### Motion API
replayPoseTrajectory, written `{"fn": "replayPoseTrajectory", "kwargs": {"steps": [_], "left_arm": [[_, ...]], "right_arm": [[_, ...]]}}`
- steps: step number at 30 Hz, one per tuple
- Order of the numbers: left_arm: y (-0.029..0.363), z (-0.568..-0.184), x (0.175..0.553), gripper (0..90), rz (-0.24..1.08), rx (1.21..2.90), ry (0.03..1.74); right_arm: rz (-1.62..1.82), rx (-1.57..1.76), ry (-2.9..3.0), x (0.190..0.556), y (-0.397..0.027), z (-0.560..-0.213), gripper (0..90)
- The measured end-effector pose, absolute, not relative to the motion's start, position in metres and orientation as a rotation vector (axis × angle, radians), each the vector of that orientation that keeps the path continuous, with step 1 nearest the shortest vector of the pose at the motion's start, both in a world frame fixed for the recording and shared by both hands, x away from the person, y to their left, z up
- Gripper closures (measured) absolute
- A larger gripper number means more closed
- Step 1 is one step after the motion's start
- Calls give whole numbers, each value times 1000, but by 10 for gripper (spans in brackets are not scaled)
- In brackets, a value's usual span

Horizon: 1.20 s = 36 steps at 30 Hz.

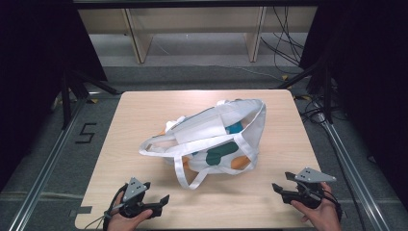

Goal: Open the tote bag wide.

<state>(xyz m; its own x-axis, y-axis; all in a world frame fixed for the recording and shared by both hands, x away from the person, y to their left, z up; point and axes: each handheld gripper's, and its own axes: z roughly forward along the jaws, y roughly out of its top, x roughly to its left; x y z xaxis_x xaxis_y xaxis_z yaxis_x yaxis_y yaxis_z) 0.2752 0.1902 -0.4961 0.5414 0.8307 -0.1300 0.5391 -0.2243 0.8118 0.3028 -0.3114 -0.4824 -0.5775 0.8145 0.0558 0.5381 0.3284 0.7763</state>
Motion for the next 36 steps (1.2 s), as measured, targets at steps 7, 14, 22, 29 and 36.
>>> {"fn": "replayPoseTrajectory", "kwargs": {"steps": [7,14,22,29,36], "left_arm": [[190,-496,276,155,422,1897,1121],[191,-496,275,230,419,1891,1137],[196,-497,275,642,370,1879,1107],[197,-490,278,874,368,1889,1072],[198,-475,290,894,361,1873,1070]], "right_arm": [[1172,1224,2248,303,-313,-480,397],[1200,1201,2237,305,-314,-477,439],[1197,1149,2231,308,-313,-466,509],[1234,1140,2313,311,-308,-453,800],[1246,1000,2313,324,-300,-426,900]]}}
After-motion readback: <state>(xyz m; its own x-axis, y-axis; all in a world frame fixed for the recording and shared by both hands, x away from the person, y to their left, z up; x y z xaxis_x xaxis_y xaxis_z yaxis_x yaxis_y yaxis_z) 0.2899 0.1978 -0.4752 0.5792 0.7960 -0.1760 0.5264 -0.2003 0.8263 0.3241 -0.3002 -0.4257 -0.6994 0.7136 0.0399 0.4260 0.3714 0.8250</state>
